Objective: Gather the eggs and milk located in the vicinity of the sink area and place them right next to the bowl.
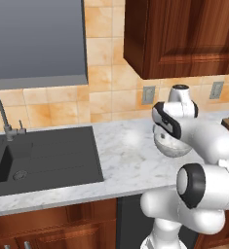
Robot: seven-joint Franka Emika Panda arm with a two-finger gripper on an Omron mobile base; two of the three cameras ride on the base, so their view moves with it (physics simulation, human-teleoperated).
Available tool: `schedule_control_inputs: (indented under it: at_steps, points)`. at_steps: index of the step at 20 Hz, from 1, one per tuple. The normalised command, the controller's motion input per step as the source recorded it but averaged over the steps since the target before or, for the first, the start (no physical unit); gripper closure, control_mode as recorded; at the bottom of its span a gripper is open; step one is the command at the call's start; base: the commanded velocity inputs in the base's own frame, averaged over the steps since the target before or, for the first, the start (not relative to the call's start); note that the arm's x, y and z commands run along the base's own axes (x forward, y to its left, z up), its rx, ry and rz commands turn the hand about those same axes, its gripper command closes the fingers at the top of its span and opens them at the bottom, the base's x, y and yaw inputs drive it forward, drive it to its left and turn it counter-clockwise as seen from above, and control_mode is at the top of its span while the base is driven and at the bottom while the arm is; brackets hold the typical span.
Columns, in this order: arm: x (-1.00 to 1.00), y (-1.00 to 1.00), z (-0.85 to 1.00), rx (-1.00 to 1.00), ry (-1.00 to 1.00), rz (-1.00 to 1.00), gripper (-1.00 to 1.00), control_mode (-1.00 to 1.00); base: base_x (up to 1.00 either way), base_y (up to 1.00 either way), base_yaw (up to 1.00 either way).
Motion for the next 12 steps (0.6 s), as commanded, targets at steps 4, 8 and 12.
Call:
schedule_control_inputs:
  at_steps: [4,8,12]
  points:
    - [-0.33,0.37,0.00,0.02,-0.01,-0.08,-1.00,-1.00,0.00,0.00,0.00]
    - [-0.15,0.34,0.00,0.01,-0.04,-0.10,-1.00,-1.00,0.00,0.00,0.00]
    - [0.00,0.00,-0.01,-0.01,0.00,-0.03,-1.00,-1.00,0.00,0.00,0.00]
